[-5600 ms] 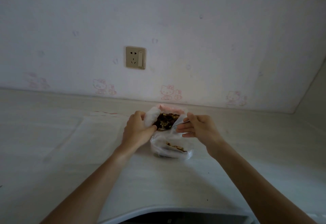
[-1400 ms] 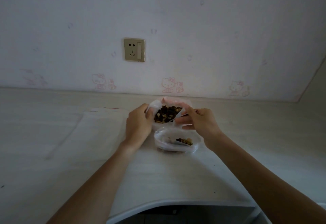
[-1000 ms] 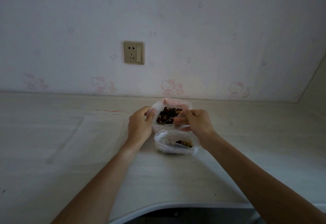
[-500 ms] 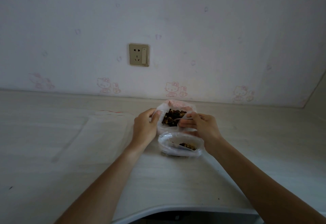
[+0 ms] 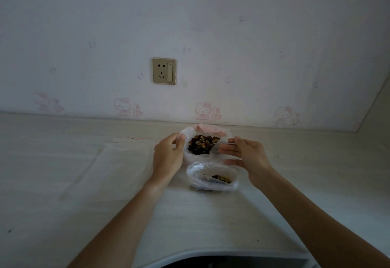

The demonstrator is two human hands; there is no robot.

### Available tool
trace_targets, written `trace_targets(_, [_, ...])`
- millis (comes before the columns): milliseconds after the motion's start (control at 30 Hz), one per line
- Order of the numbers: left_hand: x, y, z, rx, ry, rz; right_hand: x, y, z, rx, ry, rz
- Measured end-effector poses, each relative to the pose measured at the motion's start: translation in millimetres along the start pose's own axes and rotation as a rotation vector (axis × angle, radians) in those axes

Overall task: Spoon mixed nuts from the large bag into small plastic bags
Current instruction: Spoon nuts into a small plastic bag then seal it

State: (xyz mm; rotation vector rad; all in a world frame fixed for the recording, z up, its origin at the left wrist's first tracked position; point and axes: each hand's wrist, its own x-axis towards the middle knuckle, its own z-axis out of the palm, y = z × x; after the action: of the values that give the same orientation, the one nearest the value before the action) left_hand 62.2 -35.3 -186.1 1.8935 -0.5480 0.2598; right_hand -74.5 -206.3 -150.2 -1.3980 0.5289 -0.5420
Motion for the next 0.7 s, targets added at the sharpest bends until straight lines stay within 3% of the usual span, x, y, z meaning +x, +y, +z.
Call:
trace_targets(233, [-1, 4, -13, 0.157, 0.035, -0.111, -8, -22, -14, 0.004, -0.028, -0.054])
trace_targets(367, [-6, 13, -23, 0.065, 0.045, -0.148, -19, -30, -28, 0.004, -0.053, -0.075])
trace_targets(600, [-37, 19, -36, 0.194, -0.258, -0.07, -45, -19, -55, -0.002, -0.127, -0.04])
trace_targets(700, [-43, 21, -36, 0.145, -0.325, -0.057, -56, -12, -60, -0.018, -0.147, -0.034])
